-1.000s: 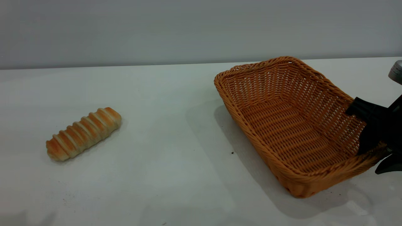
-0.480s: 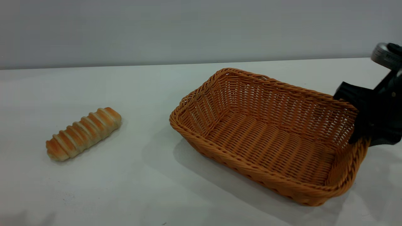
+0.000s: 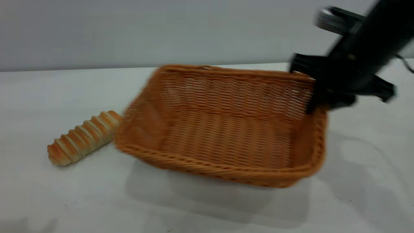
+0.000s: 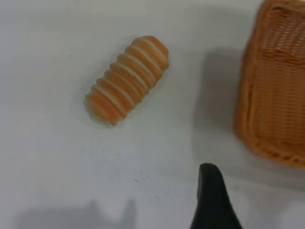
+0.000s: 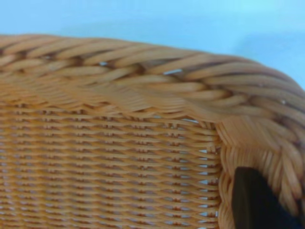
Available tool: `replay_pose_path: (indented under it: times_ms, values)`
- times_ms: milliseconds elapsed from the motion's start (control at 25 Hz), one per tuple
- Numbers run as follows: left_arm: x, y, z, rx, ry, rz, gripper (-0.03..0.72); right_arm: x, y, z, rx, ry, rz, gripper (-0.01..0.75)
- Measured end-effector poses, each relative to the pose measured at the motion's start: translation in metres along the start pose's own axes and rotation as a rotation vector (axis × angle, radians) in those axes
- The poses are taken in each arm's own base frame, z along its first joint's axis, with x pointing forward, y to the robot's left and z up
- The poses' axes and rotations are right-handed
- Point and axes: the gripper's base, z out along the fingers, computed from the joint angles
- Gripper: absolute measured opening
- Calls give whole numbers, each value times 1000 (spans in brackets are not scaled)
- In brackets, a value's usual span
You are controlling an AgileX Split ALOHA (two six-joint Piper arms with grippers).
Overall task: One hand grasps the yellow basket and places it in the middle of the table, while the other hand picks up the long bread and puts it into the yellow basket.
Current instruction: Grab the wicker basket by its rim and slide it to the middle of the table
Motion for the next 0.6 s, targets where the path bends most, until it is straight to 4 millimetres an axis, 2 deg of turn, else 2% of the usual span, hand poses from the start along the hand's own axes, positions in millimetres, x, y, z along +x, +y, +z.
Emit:
replay_pose_path:
  times_ms: [160,400,520,600]
  values:
    - [1,0,0,1,9,0,529,-4,20,12,-40,30,-67,62]
    - [1,0,0,1,16,0,529,-4,18,38,-36,52,-111,77]
    - [2,0,0,2,21,-1,529,-5,18,43,-52,36,-152,143]
    - [2,0,0,3,24,-1,529,-6,20,43,-69,21,-180,238]
